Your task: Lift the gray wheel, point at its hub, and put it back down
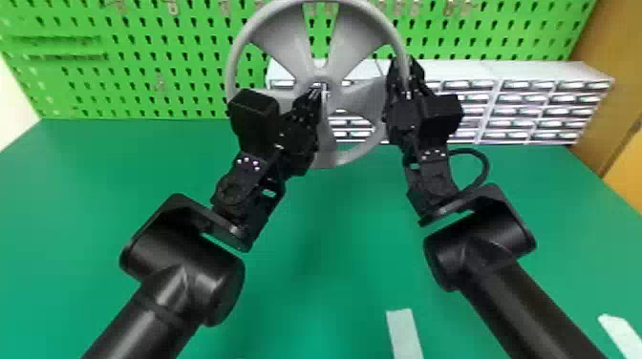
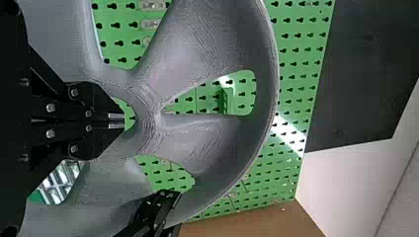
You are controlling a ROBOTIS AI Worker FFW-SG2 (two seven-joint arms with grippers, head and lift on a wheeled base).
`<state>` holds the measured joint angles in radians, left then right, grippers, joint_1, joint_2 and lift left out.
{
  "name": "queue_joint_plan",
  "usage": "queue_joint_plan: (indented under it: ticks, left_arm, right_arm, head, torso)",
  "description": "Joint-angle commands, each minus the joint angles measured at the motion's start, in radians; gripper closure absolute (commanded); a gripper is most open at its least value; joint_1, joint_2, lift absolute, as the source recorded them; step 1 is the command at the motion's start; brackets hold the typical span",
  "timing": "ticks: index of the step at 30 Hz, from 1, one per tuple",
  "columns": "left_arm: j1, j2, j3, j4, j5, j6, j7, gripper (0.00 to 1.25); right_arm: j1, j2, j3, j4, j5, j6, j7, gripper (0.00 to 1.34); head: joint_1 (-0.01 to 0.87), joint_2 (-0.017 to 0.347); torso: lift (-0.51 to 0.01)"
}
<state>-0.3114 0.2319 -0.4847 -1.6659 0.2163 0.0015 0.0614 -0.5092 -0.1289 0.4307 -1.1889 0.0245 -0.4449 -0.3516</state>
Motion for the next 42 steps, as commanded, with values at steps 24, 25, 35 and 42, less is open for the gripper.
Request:
queue_joint_plan:
  ticks: [24, 25, 35, 42]
  left_arm:
    - [-0.003, 0.000, -0.009, 0.000, 0.005, -0.005, -0.002, 1.22]
    - [-0.003, 0.000, -0.009, 0.000, 0.008, -0.005, -0.003, 1.22]
    - [0.029, 0.007, -0.011, -0.046, 0.040, -0.011, -0.041, 1.22]
    - [0.103, 0.015, 0.049, -0.127, 0.045, 0.015, -0.066, 1.22]
  right_arm:
    - [-0.002, -0.003, -0.003, 0.000, 0.000, 0.000, 0.000, 1.33]
    - [-0.002, -0.003, -0.003, 0.000, 0.000, 0.002, 0.000, 1.33]
    - [-0.011, -0.011, -0.024, 0.000, 0.002, 0.023, 0.000, 1.33]
    - [-0.014, -0.012, -0.040, 0.000, 0.000, 0.068, 0.000, 1.33]
  head:
    - [0.692, 0.048]
    - [0.692, 0.048]
    - [0.692, 0.048]
    - [0.692, 0.048]
  torso:
    - [-0.088]
    - [-0.088]
    - [-0.088]
    - [-0.088]
